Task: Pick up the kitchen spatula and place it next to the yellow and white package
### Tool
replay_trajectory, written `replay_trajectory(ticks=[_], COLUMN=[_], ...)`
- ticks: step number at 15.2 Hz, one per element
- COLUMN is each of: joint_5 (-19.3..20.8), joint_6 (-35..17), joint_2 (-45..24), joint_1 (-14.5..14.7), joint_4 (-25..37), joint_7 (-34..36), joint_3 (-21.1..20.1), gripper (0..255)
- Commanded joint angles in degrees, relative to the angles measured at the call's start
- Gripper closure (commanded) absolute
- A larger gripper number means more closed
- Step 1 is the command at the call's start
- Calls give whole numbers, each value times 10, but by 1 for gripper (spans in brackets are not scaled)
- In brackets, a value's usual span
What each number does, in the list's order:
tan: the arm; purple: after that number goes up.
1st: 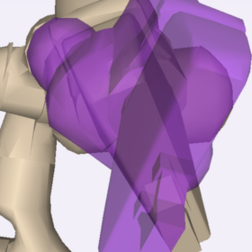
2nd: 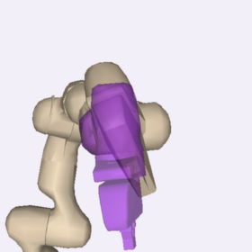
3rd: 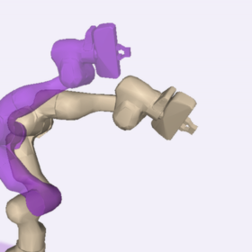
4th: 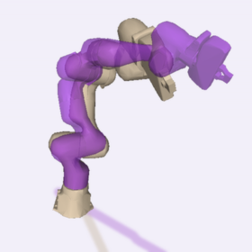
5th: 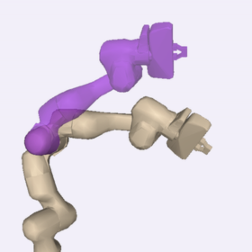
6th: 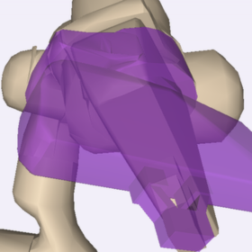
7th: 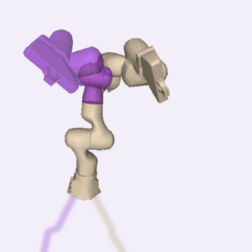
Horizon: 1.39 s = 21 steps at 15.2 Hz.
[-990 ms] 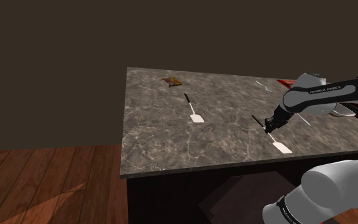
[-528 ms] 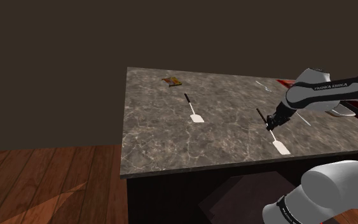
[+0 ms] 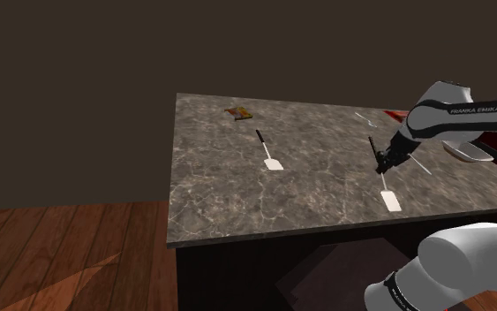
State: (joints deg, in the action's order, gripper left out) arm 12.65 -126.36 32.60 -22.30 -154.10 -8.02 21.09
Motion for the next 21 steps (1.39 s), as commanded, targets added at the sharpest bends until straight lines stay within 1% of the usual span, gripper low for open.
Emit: replay_trajectory(ticks=[1,15,16,21], joint_5=[-3,-16,-16,-50], joint_6=[20,141,142,127], joint_2=[7,43,44,3], joint_1=[1,5,5,42], joint_4=[13,98,98,118], joint_7=[1,2,1,65], joint_3=[-4,-26,-26,-76], gripper=[255,255,255,255])
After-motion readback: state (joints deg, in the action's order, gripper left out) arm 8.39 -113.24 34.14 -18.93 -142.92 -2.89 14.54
